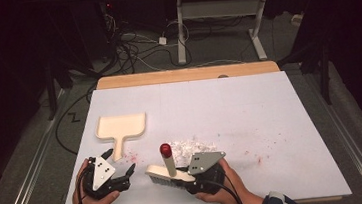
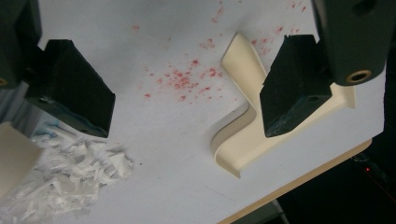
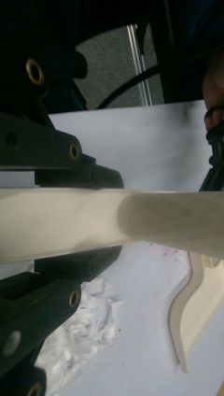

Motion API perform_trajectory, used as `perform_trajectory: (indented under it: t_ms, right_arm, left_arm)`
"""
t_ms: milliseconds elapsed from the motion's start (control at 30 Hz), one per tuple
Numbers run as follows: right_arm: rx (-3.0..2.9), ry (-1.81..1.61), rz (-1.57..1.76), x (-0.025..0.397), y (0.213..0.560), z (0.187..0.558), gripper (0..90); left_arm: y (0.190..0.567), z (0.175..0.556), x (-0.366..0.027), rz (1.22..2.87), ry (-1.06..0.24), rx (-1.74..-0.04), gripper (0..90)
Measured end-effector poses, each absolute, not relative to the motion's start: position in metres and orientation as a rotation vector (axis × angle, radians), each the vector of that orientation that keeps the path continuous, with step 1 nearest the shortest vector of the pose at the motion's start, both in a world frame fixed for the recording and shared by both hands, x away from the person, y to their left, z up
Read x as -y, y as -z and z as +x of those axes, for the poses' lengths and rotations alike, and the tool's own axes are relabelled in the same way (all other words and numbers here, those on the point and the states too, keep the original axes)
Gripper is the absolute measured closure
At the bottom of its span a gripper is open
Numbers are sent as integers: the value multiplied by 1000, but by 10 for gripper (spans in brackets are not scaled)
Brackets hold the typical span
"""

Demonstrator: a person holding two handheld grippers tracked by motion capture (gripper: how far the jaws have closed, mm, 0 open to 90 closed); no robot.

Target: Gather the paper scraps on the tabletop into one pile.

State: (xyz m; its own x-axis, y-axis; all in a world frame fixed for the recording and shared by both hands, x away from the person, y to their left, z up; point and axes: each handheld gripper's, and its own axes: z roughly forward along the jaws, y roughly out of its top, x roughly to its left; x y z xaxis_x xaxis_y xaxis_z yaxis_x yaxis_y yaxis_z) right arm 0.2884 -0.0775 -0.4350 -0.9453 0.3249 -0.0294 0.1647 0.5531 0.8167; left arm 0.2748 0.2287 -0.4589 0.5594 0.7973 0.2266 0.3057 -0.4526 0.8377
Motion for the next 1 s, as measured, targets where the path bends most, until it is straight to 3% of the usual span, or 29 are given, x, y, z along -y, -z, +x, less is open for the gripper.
perform_trajectory:
  t_ms: [600, 1000]
  right_arm:
    - [-2425, -1225, 693, 114, 419, 313, 680]
    - [-2399, -1333, 769, 60, 427, 319, 680]
  left_arm:
    - [464, 275, -213, 2094, -791, -808, 173]
    - [462, 274, -218, 2045, -790, -840, 173]
